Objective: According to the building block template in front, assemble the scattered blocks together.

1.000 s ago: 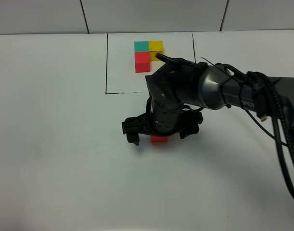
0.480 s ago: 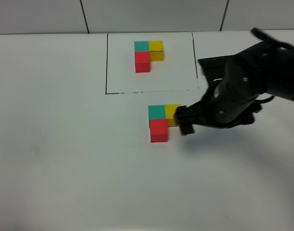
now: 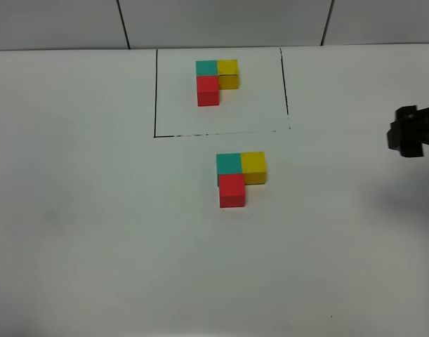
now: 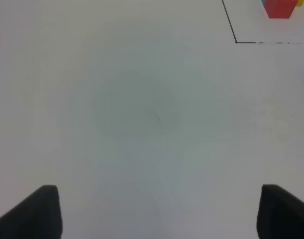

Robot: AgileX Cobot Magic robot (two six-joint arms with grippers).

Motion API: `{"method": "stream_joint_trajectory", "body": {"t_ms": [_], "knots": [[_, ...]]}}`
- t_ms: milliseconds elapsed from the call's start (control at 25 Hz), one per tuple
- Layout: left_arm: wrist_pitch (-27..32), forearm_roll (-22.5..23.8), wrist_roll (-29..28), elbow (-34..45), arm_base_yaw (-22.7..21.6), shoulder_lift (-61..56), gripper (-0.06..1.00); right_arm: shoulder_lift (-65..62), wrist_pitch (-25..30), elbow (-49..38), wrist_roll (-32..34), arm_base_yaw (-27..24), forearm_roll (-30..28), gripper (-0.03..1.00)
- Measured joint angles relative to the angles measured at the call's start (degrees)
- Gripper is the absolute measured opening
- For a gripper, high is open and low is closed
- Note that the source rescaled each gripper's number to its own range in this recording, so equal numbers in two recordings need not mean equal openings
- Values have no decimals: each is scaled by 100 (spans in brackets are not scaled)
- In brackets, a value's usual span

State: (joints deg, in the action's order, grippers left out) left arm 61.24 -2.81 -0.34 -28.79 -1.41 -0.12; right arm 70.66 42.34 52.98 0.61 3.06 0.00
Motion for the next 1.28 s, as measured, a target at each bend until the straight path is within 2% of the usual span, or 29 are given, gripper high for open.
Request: {"method": "stream_joint_trajectory", "body": {"t_ms": [560, 840, 1280], "knots": [[0, 0, -5, 0, 0, 0, 74, -4222, 1373, -1505, 6, -102, 0, 81], [5, 0, -5, 0, 0, 0, 74, -5876, 1493, -2215, -10, -102, 290, 81], [0, 0, -5, 0, 0, 0, 74, -6978, 1795, -2434, -61, -102, 504, 79]]}}
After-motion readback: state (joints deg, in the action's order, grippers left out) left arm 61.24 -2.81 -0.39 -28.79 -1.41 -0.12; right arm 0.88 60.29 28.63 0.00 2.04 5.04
